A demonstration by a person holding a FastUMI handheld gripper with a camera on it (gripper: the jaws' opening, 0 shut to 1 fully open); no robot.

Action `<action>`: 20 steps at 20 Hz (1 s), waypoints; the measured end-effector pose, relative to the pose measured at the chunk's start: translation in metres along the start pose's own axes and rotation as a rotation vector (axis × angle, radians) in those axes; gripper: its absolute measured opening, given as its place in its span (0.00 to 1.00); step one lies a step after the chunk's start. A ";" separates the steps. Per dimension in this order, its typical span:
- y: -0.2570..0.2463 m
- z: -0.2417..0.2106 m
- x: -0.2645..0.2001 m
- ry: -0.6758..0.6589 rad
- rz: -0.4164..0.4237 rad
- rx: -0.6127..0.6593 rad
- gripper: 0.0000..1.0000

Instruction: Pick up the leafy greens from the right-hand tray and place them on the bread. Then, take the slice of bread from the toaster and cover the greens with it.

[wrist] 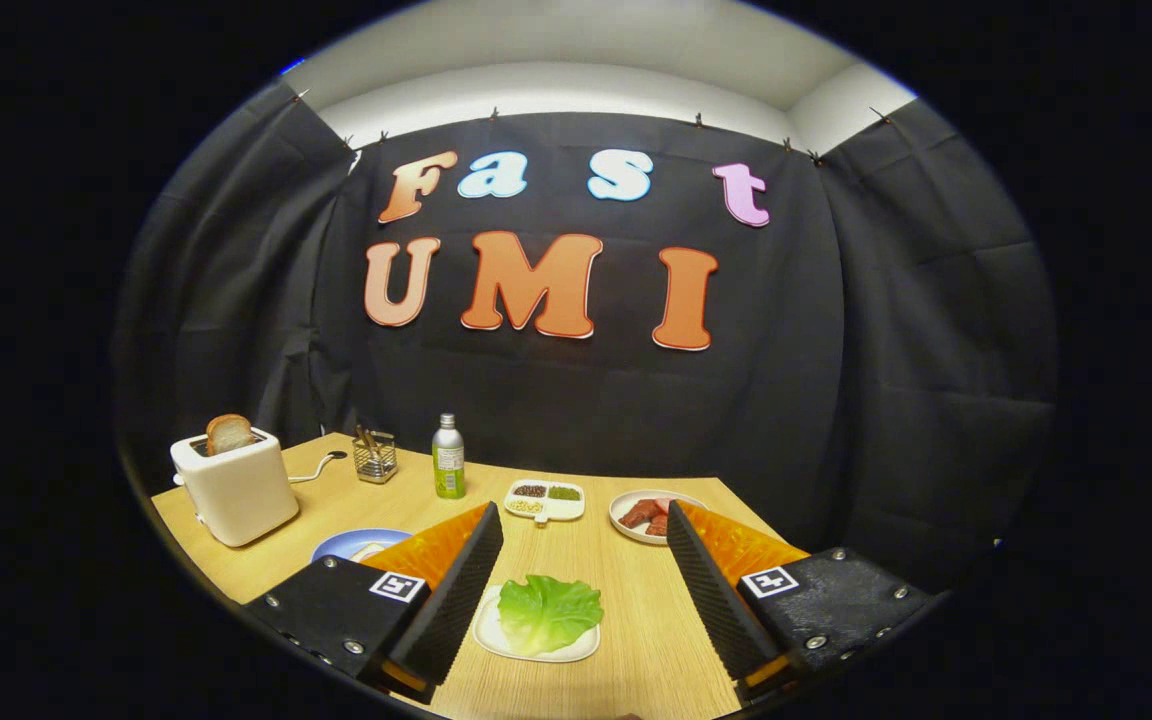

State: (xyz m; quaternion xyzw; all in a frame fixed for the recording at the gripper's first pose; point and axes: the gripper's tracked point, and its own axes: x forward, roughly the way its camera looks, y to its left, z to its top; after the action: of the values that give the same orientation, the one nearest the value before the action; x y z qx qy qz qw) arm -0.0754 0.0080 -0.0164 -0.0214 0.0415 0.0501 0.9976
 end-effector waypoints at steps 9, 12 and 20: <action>-0.018 0.007 -0.006 0.018 -0.034 0.010 0.99; -0.017 0.000 0.003 0.074 -0.029 0.002 0.99; 0.025 -0.047 0.048 0.347 0.114 0.051 0.99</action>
State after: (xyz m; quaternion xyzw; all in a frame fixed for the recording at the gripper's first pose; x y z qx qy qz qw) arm -0.0339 0.0354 -0.0678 -0.0020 0.2157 0.1012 0.9712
